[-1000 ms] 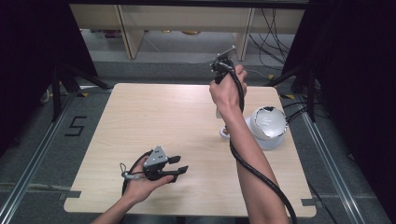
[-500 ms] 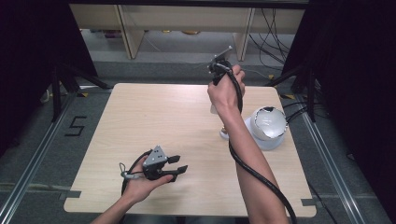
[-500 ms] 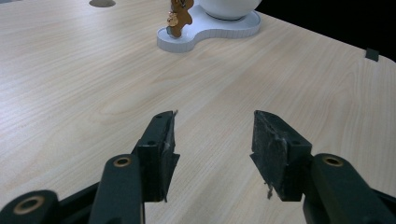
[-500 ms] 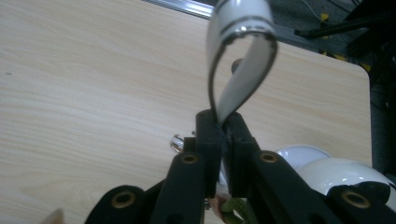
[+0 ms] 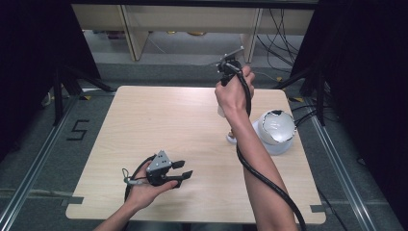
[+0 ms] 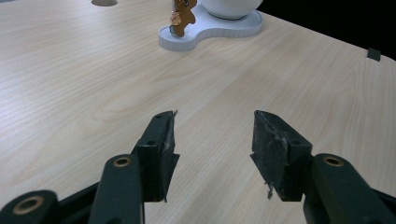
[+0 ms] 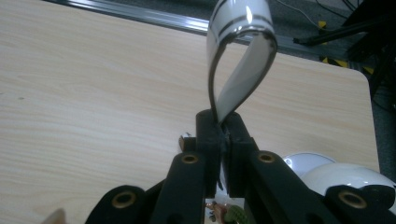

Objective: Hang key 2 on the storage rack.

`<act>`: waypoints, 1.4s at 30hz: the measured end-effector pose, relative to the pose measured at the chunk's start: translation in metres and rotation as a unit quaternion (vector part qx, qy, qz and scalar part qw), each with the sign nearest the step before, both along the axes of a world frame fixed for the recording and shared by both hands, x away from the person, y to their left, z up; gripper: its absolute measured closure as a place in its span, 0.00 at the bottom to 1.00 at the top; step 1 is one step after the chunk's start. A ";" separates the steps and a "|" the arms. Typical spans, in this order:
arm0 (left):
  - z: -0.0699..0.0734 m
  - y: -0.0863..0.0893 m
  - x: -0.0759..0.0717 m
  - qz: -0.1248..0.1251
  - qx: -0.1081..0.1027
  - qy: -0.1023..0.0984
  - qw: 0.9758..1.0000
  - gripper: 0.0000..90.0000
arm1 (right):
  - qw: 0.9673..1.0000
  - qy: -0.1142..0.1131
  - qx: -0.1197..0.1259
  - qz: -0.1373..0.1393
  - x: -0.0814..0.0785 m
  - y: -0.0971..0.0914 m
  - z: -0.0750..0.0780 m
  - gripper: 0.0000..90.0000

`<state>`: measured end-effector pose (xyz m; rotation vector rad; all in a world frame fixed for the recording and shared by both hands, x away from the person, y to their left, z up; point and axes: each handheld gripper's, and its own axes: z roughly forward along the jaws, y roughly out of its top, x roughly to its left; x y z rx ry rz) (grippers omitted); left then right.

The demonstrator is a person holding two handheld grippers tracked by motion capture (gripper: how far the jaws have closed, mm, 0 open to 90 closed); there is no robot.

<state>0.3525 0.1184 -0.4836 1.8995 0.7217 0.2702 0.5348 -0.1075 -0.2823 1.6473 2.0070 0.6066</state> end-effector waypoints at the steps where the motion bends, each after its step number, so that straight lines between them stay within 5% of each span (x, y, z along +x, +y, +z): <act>1: 0.000 0.000 0.000 0.000 0.000 0.000 1.000 0.54 | 1.000 0.001 -0.001 -0.002 0.001 0.000 0.000 0.97; 5: 0.000 0.000 0.000 0.002 -0.001 0.000 1.000 0.54 | 1.000 0.001 -0.028 -0.008 0.002 0.001 -0.004 0.97; 15: -0.001 0.001 0.000 0.000 -0.006 0.001 1.000 0.54 | 0.999 0.010 -0.043 -0.008 -0.004 0.003 -0.001 0.97; 27: -0.002 0.002 0.000 0.006 -0.002 0.005 1.000 0.54 | 0.999 0.005 -0.018 -0.033 -0.015 -0.004 0.005 0.91; 37: -0.004 0.004 0.000 0.006 -0.008 0.013 1.000 0.54 | 0.999 0.007 0.012 -0.029 -0.025 -0.007 0.011 0.80; 42: -0.004 0.005 0.001 0.008 -0.002 0.006 1.000 0.54 | 1.000 0.010 0.007 -0.023 -0.027 -0.006 0.013 0.77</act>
